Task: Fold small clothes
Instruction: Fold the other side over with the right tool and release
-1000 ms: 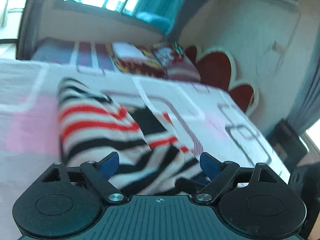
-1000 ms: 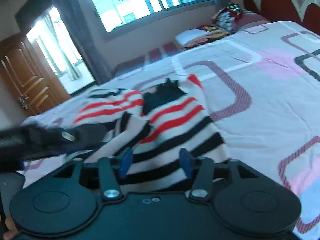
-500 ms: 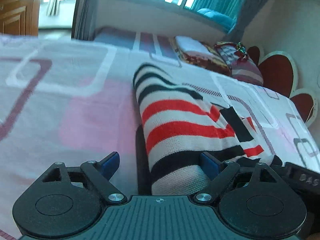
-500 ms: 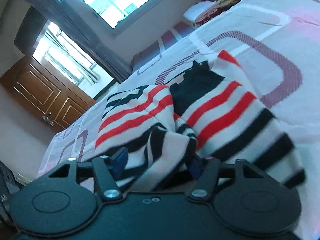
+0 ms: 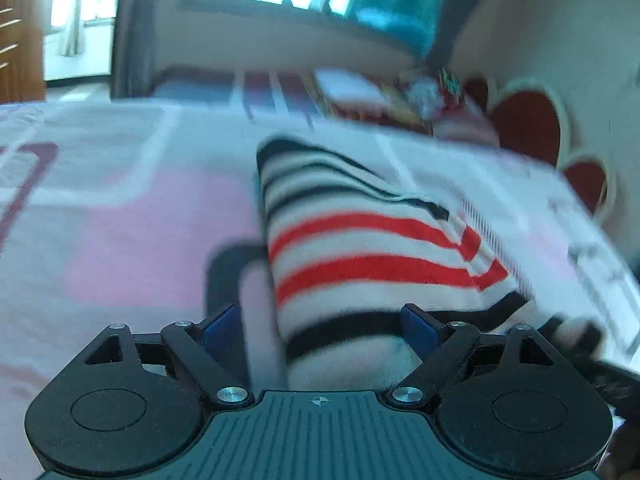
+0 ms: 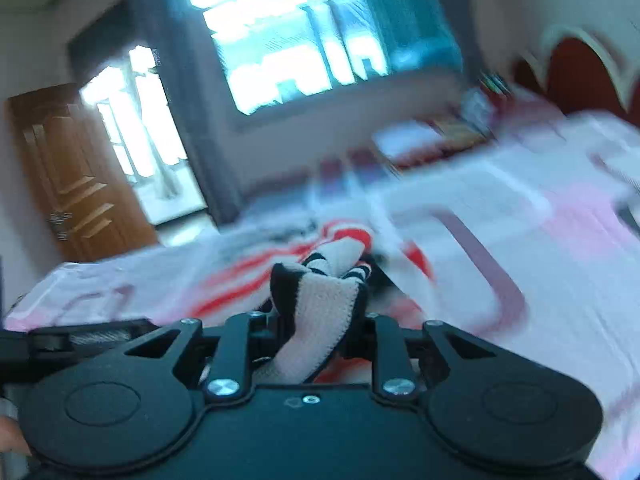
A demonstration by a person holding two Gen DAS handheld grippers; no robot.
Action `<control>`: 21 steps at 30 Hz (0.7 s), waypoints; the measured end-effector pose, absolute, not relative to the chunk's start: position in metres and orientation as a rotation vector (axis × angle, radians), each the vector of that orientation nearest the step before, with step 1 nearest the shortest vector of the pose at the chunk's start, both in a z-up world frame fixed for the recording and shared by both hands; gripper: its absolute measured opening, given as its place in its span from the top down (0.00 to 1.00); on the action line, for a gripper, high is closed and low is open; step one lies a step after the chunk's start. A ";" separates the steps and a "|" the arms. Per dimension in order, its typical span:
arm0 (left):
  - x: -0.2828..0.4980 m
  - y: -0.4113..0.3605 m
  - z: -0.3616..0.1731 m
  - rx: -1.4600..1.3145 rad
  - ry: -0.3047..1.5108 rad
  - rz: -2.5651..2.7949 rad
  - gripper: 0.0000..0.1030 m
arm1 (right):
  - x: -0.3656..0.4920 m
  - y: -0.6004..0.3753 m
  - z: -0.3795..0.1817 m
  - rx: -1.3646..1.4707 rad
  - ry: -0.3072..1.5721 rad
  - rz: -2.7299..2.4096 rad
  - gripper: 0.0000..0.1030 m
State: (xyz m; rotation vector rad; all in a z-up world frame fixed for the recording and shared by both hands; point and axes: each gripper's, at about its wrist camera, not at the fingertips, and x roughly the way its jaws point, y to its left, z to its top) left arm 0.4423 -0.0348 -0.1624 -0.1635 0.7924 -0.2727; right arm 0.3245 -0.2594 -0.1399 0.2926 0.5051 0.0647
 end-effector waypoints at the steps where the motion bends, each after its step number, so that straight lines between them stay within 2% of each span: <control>1: 0.442 -0.038 -0.167 -0.171 0.803 -0.282 0.14 | 0.328 -0.268 -0.157 0.318 0.583 0.041 0.77; 3: 0.440 -0.039 -0.167 -0.170 0.795 -0.255 0.07 | 0.332 -0.283 -0.184 0.412 0.690 0.032 0.74; 7: 0.440 -0.035 -0.165 -0.180 0.804 -0.264 0.07 | 0.319 -0.296 -0.172 0.494 0.670 0.033 0.62; 9: 0.437 -0.034 -0.164 -0.178 0.802 -0.268 0.07 | 0.309 -0.300 -0.166 0.505 0.671 0.038 0.62; 16: 0.432 -0.031 -0.161 -0.178 0.761 -0.259 0.07 | 0.304 -0.295 -0.161 0.465 0.667 0.025 0.82; 21: 0.427 -0.035 -0.160 -0.165 0.761 -0.295 0.07 | 0.296 -0.291 -0.148 0.388 0.581 -0.023 0.84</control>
